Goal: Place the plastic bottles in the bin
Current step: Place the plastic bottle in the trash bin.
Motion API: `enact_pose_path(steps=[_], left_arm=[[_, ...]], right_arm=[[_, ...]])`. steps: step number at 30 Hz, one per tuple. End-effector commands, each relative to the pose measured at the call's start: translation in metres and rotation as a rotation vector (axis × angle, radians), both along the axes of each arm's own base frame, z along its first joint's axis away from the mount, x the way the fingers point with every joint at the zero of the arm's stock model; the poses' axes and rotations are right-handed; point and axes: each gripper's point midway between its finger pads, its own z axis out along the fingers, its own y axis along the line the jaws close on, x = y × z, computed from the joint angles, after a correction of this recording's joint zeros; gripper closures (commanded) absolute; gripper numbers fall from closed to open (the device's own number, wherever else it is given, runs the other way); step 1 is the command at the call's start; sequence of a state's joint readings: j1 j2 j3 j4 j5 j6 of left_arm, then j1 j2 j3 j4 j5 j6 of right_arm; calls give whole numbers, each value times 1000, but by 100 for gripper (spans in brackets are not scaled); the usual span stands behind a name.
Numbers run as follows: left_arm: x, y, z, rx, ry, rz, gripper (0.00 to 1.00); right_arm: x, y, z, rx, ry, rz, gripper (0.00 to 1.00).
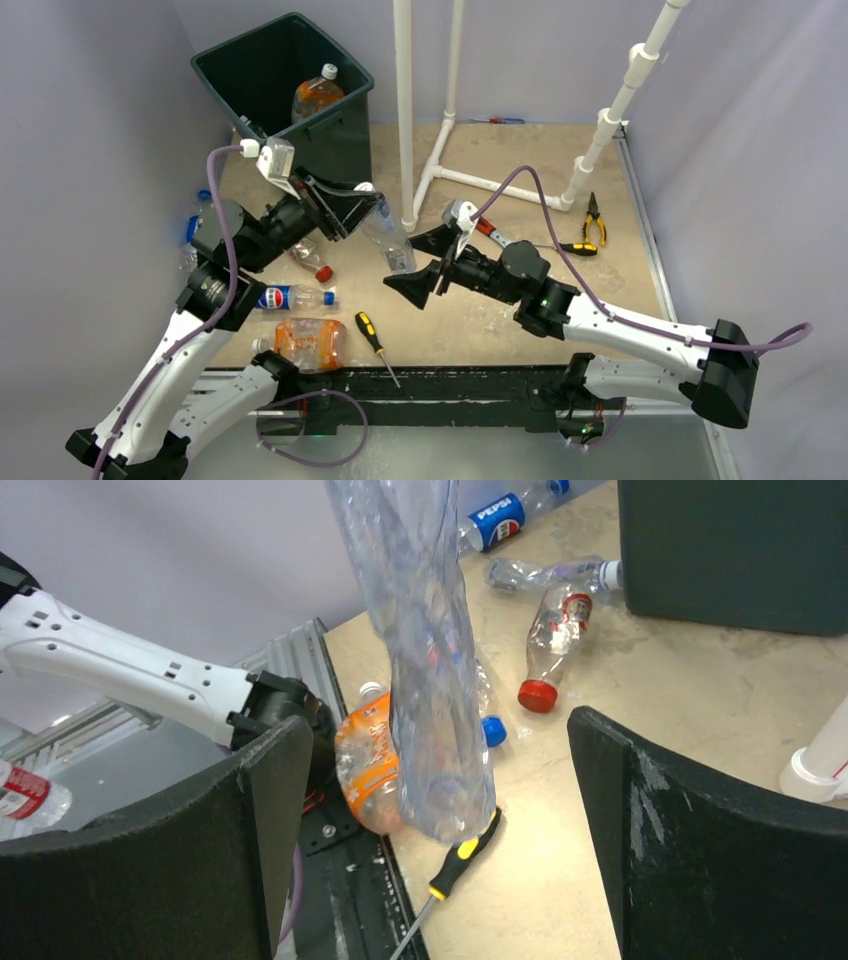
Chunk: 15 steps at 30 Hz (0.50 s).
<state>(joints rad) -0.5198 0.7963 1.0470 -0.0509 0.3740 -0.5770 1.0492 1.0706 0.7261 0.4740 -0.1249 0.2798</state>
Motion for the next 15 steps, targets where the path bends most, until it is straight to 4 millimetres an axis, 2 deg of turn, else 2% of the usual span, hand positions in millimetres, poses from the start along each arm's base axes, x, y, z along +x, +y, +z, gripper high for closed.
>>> enact_pose_path(steps=[1,5,9,13,15], left_arm=[[5,23,30,-5,-63,140,100],[4,55,60,-4,-136,296,100],[14,96,81,22,-177,525,100],[34,142,89,66,-173,805,100],[47,155,97,76,-184,912,100]], right_arm=[[-12,-7,56,122,4,28,1],[-23,-22,77,149,12,40,1],[-42,-49,97,200,-13,62,1],[-45,-75,98,220,-37,3,1],[-45,-86,93,239,-33,-25,1]])
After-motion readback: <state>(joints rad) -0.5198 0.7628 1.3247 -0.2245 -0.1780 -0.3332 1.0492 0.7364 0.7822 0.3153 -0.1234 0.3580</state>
